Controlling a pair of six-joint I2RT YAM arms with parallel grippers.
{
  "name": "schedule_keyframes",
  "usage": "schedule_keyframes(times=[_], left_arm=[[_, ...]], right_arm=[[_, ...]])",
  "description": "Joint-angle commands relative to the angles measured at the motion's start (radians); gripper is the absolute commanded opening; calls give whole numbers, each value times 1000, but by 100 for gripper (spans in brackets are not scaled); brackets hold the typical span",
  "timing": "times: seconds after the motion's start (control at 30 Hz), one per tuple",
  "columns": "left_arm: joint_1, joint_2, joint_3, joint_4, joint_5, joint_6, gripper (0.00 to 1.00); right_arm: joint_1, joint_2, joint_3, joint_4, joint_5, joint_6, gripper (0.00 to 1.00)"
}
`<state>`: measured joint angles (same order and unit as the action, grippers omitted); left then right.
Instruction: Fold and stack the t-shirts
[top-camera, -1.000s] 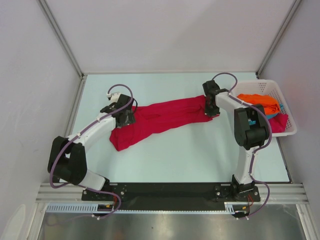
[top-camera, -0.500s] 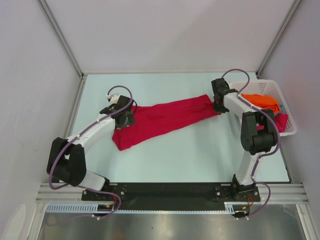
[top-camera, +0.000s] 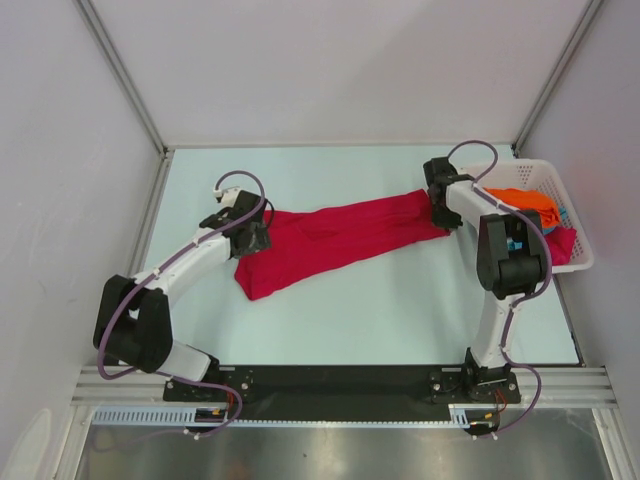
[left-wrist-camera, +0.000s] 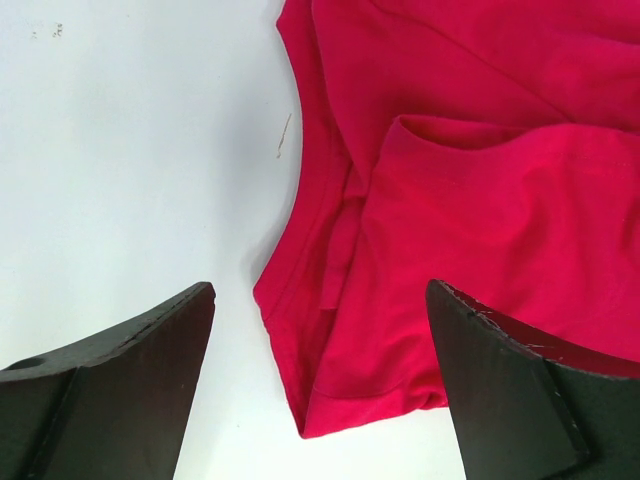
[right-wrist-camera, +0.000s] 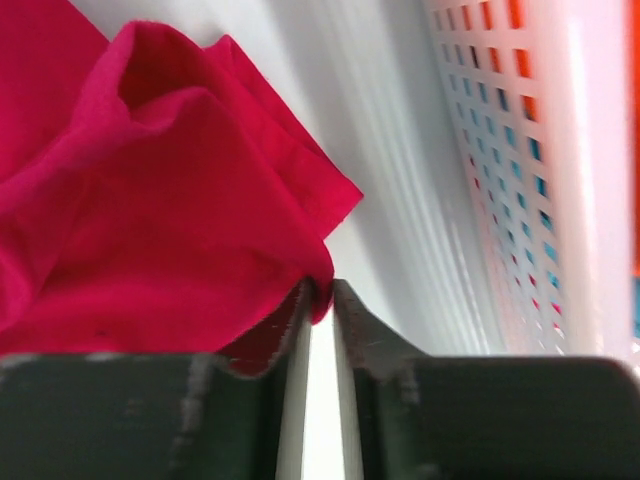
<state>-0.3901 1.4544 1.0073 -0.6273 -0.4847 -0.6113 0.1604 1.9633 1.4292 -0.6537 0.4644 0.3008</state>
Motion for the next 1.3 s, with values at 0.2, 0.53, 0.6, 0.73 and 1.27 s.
schedule_keyframes(times=[0.2,0.53,0.6,0.73,1.27], left_arm=[[-3,-42,-22,28,17,-4,93],[-3,-54,-29,21,18,-8,92],[-3,-57,-30,21,17,-8,92],[-3,-60,-30,15,15,-8,92],[-3,-71,-44,0,23,-10,92]], right_arm=[[36,-23,73,-64,42,17,33],[113,-15,154,-75,34,6,34],[123,17,184,-84,30,1,34],[128,81,257,-77,14,-9,34],[142,204,384,-77,-1,-9,34]])
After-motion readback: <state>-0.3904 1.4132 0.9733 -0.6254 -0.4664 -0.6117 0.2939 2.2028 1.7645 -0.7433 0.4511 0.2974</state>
